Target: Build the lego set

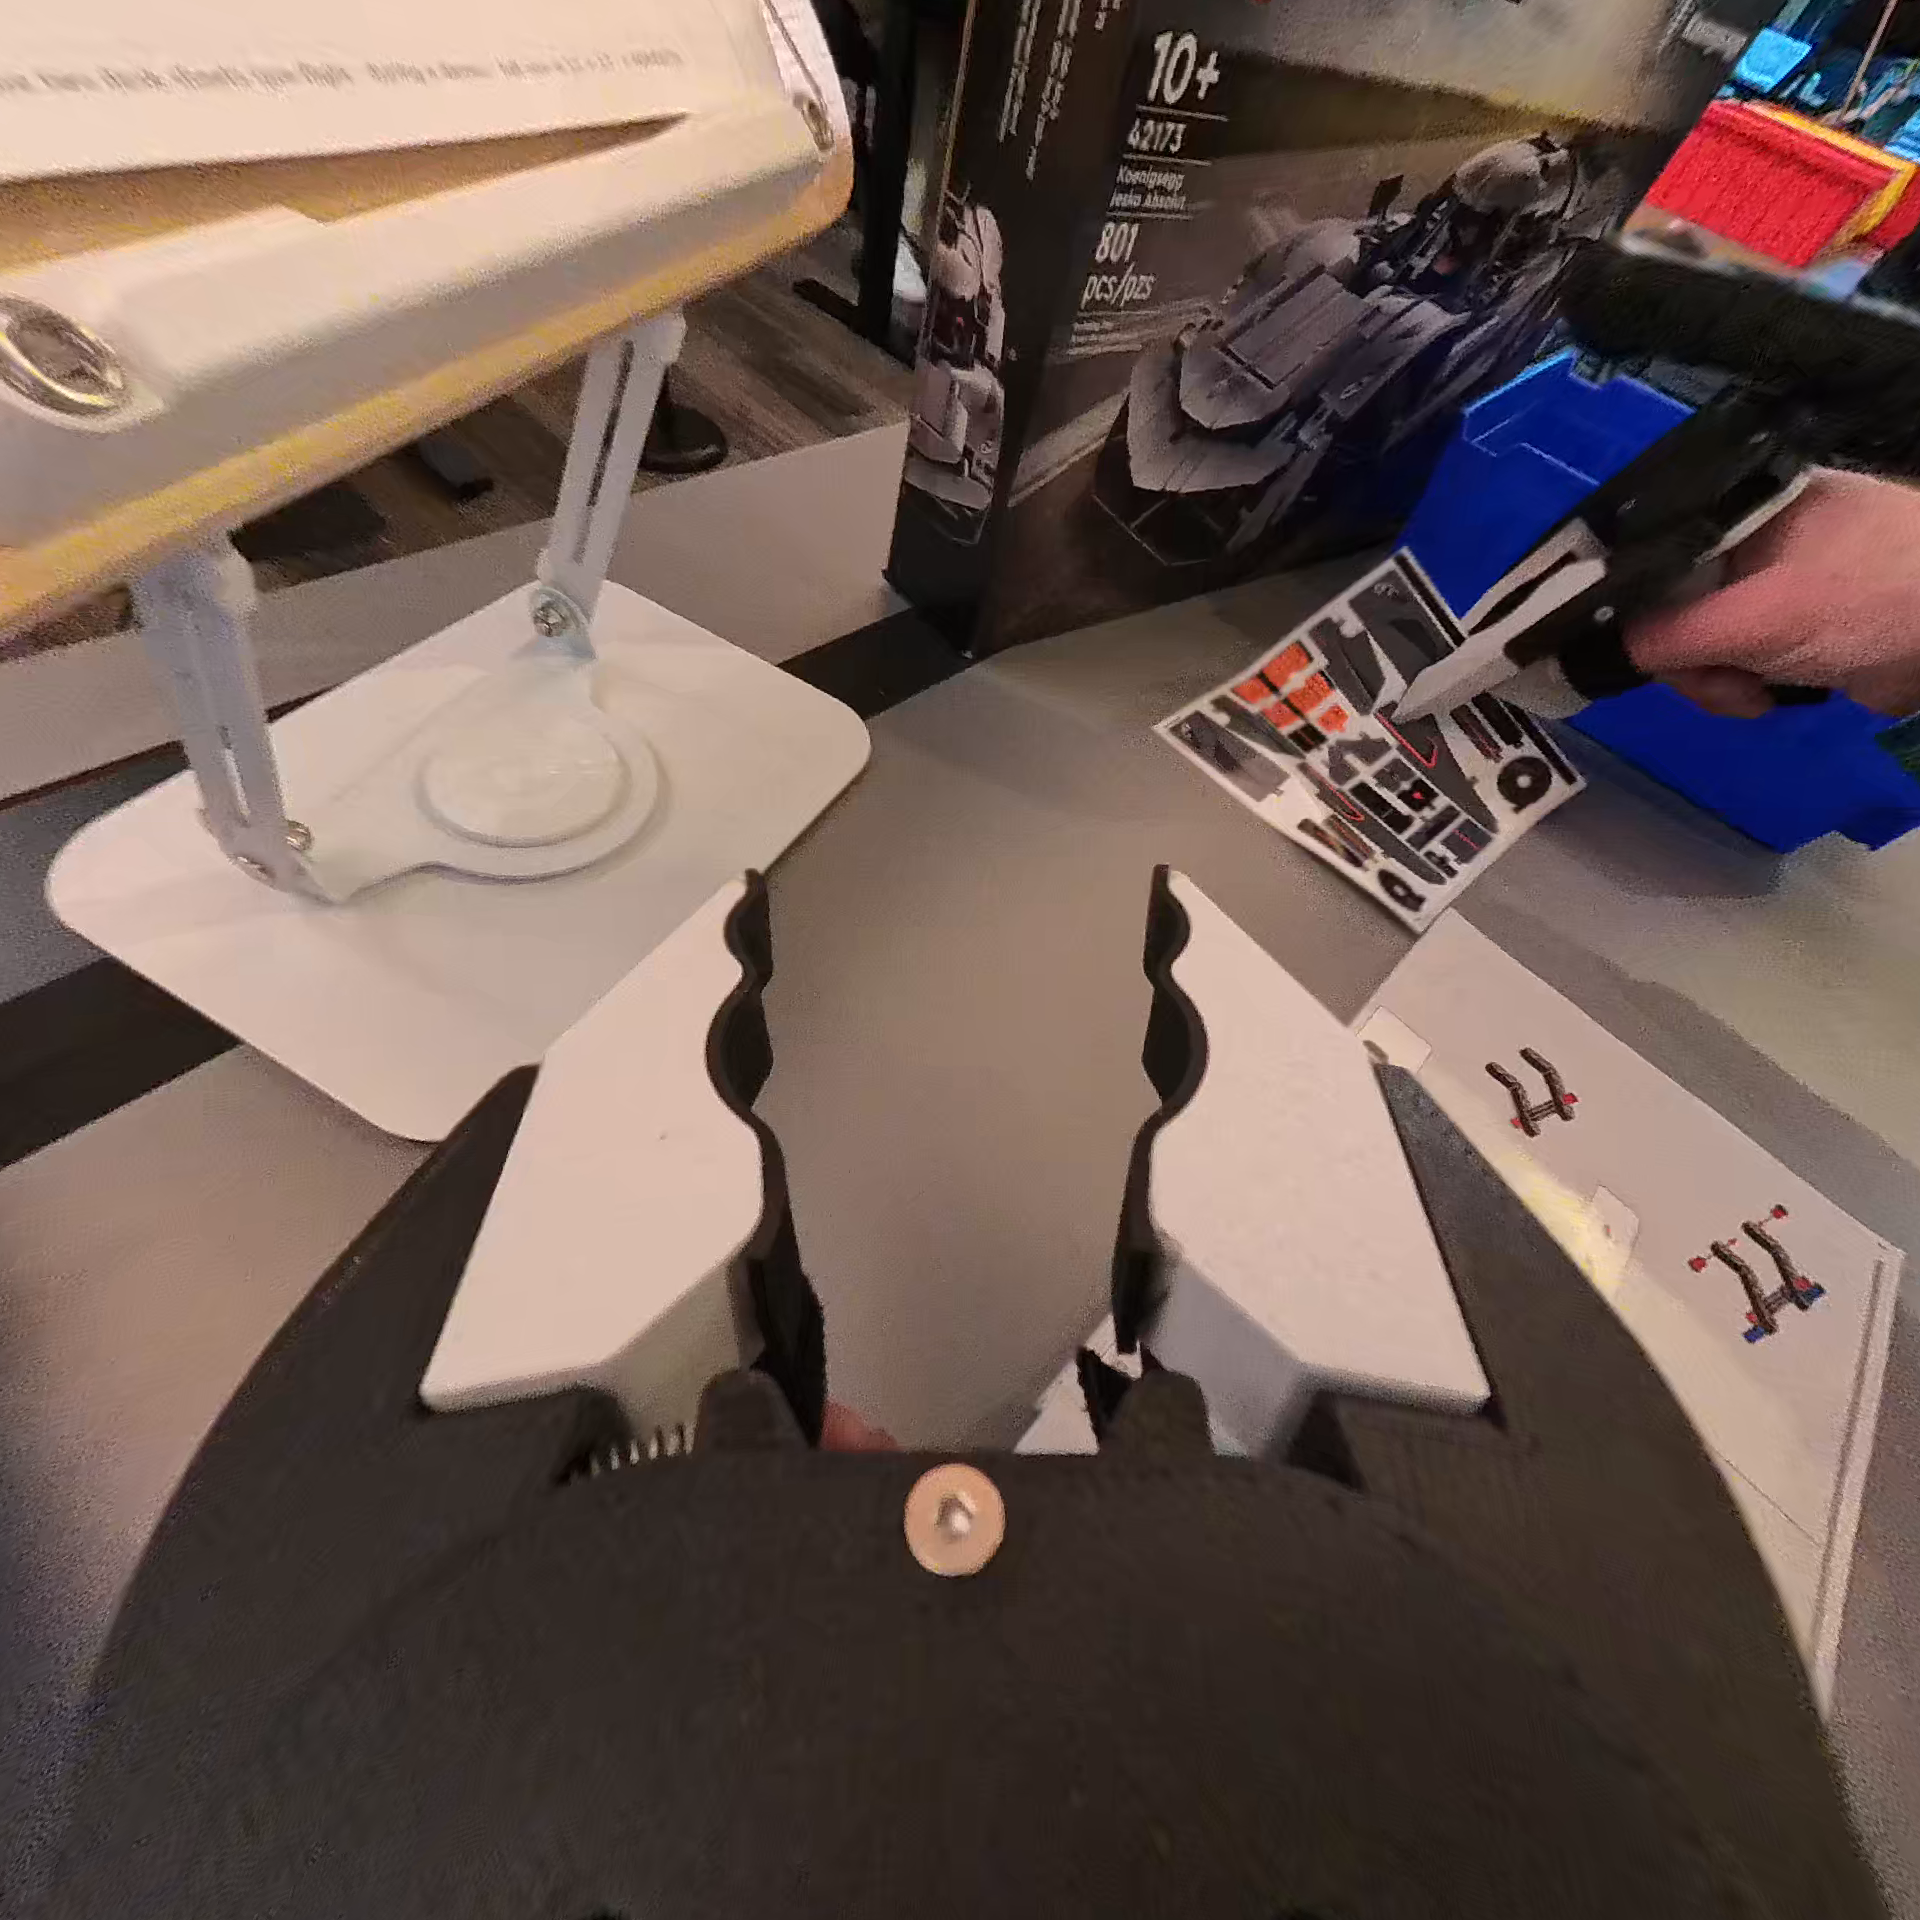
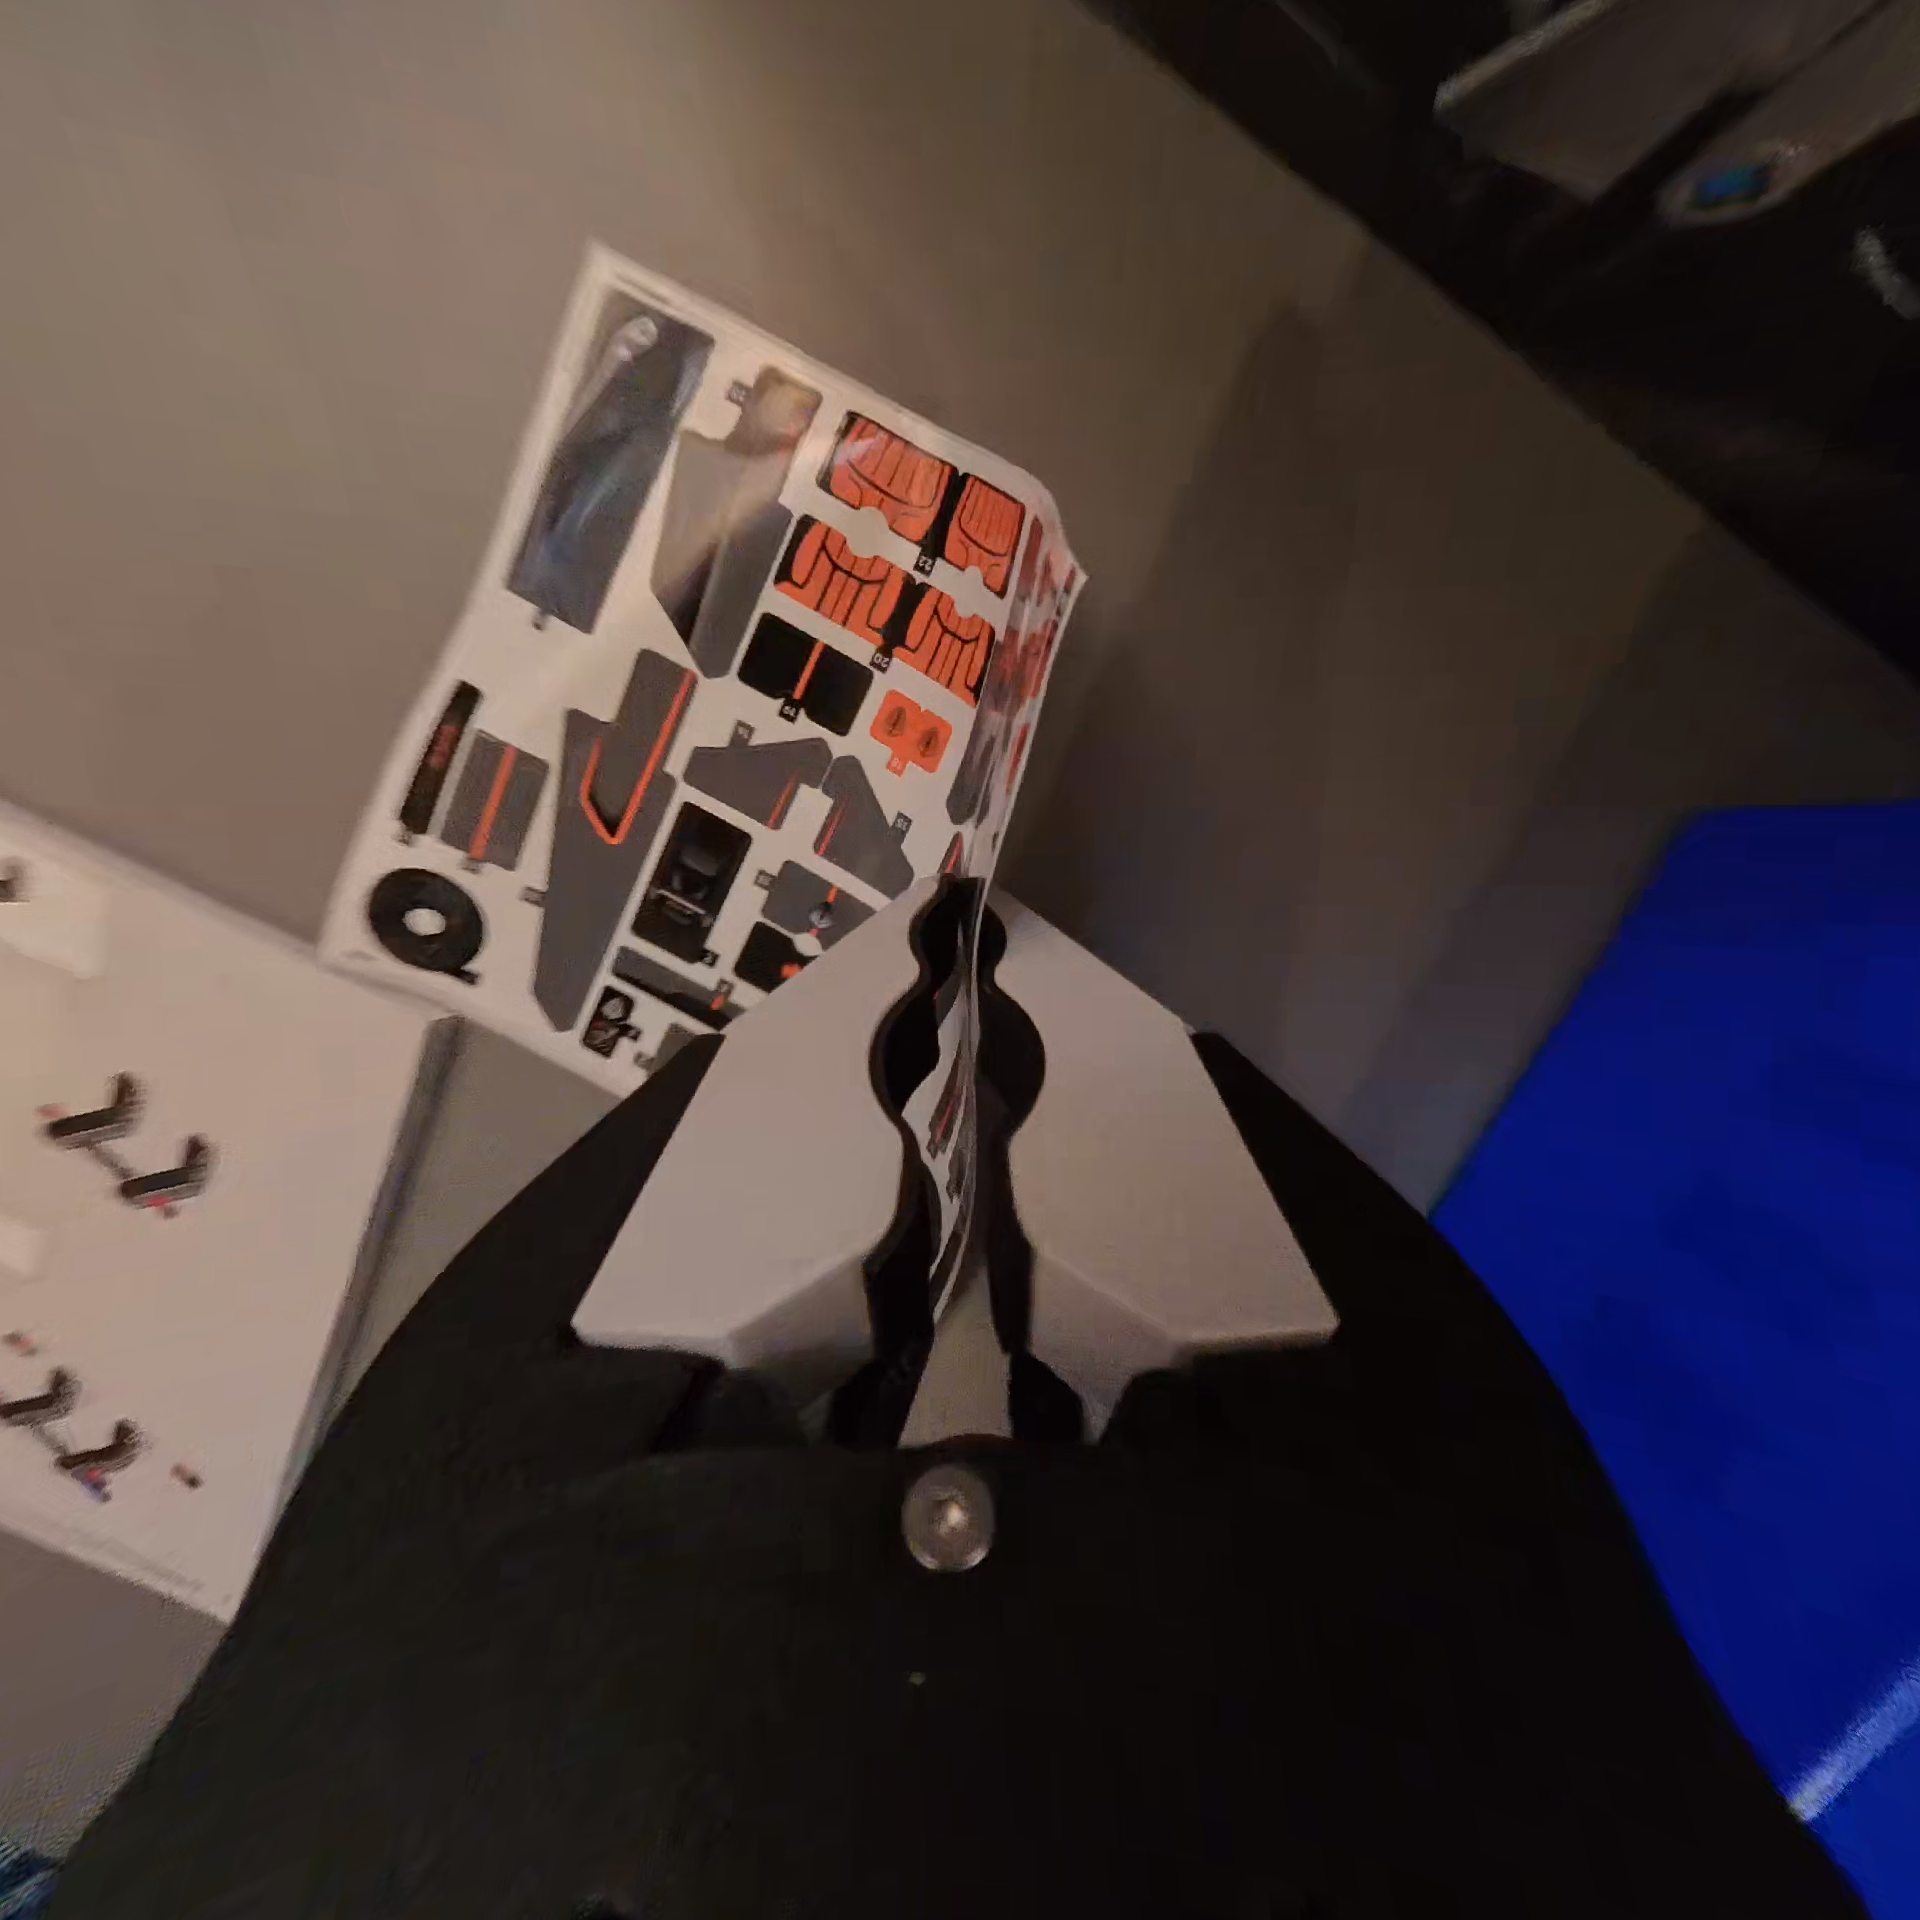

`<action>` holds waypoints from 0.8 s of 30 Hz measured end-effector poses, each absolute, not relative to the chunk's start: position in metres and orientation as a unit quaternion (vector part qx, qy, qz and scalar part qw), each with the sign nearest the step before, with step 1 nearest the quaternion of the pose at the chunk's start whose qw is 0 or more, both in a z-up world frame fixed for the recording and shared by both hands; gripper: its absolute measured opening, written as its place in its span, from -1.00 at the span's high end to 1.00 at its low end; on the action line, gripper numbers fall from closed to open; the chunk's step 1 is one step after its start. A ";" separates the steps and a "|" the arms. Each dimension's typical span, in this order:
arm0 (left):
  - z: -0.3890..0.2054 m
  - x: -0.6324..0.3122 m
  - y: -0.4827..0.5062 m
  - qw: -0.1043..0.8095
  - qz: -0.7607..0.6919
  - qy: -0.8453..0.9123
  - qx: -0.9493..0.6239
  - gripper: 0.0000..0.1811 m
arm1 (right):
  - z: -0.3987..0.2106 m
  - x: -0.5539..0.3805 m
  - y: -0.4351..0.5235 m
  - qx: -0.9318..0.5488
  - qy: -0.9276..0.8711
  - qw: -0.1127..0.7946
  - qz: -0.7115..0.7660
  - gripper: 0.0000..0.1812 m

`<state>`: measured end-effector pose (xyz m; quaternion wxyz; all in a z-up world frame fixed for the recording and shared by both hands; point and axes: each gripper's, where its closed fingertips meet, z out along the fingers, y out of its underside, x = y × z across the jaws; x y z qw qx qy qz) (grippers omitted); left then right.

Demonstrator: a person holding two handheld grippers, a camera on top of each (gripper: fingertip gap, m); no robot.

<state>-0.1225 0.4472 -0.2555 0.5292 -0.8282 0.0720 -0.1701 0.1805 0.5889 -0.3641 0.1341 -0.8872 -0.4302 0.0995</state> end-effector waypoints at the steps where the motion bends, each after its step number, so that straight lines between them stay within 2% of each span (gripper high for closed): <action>1: -0.254 -0.125 0.446 0.531 -0.163 0.074 -0.829 0.23 | -0.370 0.185 0.591 -0.890 -0.429 0.133 0.075 0.98; 2: -0.252 -0.129 0.446 0.531 -0.151 0.074 -0.830 0.21 | -0.373 0.188 0.594 -0.891 -0.427 0.142 0.056 0.96; 8: -0.221 -0.159 0.440 0.569 -0.079 0.043 -0.818 0.11 | -0.360 0.201 0.607 -0.888 -0.419 0.188 -0.022 0.25; 11: -0.181 -0.184 0.432 0.609 -0.032 0.016 -0.792 0.06 | -0.333 0.206 0.610 -0.876 -0.421 0.226 -0.063 0.08; 15: -0.126 -0.235 0.425 0.646 0.038 -0.023 -0.762 0.04 | -0.272 0.163 0.594 -0.838 -0.444 0.317 -0.008 0.12; 19: -0.106 -0.290 0.444 0.637 0.034 -0.057 -0.768 -0.05 | -0.215 0.047 0.543 -0.772 -0.447 0.368 0.262 0.15; 24: -0.100 -0.350 0.481 0.628 -0.054 -0.113 -0.768 -0.04 | -0.192 -0.063 0.538 -0.709 -0.343 0.388 0.479 0.01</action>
